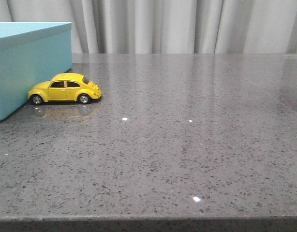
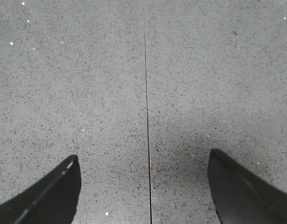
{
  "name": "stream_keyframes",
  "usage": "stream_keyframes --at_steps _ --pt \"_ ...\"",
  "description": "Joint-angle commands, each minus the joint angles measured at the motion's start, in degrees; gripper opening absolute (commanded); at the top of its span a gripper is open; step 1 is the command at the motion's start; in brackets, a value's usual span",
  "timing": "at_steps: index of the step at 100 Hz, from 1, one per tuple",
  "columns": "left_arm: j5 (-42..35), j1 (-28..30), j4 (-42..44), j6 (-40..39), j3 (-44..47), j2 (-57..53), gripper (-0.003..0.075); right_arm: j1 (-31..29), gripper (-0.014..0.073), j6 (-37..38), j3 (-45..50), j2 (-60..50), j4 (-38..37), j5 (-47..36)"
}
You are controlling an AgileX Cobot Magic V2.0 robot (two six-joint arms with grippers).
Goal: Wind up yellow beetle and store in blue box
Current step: 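Lower the open left gripper onto the beetle beside the blue box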
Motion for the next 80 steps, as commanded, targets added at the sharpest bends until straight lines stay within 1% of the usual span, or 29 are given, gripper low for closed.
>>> stream_keyframes --at_steps 1,18,24,34,50,68,80 --pt "2.6 -2.8 1.6 4.1 -8.2 3.7 0.0496 -0.1 0.0562 -0.7 -1.1 -1.9 -1.3 -2.6" --pt "12.7 -5.6 0.9 13.9 -20.1 13.0 0.0496 -0.1 0.0562 -0.9 -1.1 -1.9 -1.2 -2.7" --pt "16.8 -5.9 -0.1 19.3 -24.3 16.1 0.0496 -0.1 0.0562 -0.9 -1.1 -1.9 -1.0 -2.8" --pt "25.0 -6.0 -5.6 28.9 -30.1 21.2 0.0496 -0.1 0.0562 -1.2 -1.1 -1.9 -1.0 -2.9" --pt "33.4 -6.0 -13.1 42.2 -36.6 28.5 0.0496 -0.1 0.0562 -2.0 -1.1 -1.9 -0.6 -2.9" --pt "38.0 -6.0 -13.9 46.8 -38.7 33.8 0.0496 -0.1 0.0562 -2.4 -1.1 -1.9 -0.4 -2.9" --pt "39.4 -6.0 -13.9 46.9 -38.7 36.9 0.0496 -0.1 0.0562 -2.5 -1.1 -1.9 -0.4 -2.9"
